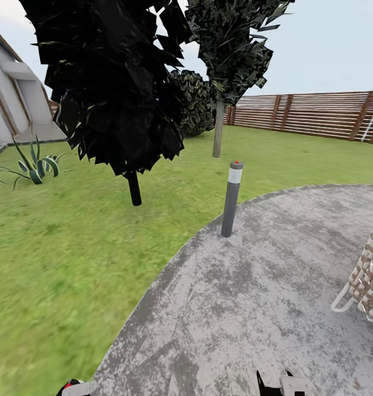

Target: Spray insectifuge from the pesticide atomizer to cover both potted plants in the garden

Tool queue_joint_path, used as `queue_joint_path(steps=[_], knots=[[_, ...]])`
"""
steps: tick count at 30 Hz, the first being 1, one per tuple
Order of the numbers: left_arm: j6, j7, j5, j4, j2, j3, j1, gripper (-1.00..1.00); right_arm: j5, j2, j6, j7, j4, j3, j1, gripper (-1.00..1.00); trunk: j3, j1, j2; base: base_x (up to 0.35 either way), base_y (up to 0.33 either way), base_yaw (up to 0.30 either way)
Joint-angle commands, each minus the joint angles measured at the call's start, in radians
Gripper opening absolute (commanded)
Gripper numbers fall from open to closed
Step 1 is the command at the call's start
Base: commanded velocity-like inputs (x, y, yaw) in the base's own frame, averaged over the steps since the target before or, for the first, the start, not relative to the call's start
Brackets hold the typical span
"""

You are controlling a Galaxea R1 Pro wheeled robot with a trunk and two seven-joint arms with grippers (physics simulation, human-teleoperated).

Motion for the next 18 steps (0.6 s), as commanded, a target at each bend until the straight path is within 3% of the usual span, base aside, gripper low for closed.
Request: queue_joint_path(steps=[1, 8, 13, 18], knots=[[-0.003, 0.002, 0.001, 0.0, 0.0, -0.001, 0.0, -1.0, 0.0, 0.0, -0.003, -0.001, 0.001, -0.001, -0.001, 1.0, 0.0, 0.0, 0.0, 0.0, 0.0, -0.277], [-0.003, 0.001, 0.002, 0.0, -0.001, -0.002, 0.001, -1.0, 0.0, 0.002, -0.003, -0.001, 0.001, -0.001, -0.001, 1.0, 0.002, 0.0, 0.0, -0.187, 0.066, -0.287], [-0.002, 0.001, -0.002, 0.002, -0.002, -0.003, 0.001, -1.0, 0.0, 0.007, -0.003, -0.001, 0.001, -0.004, -0.001, 1.0, 0.002, 0.0, 0.0, -0.303, 0.123, -0.07], [-0.002, 0.001, -0.004, 0.002, -0.002, -0.005, 0.001, -1.0, 0.0, 0.007, -0.003, -0.001, 0.001, -0.004, 0.0, 1.0, 0.002, 0.0, 0.0, -0.306, 0.123, -0.241]])
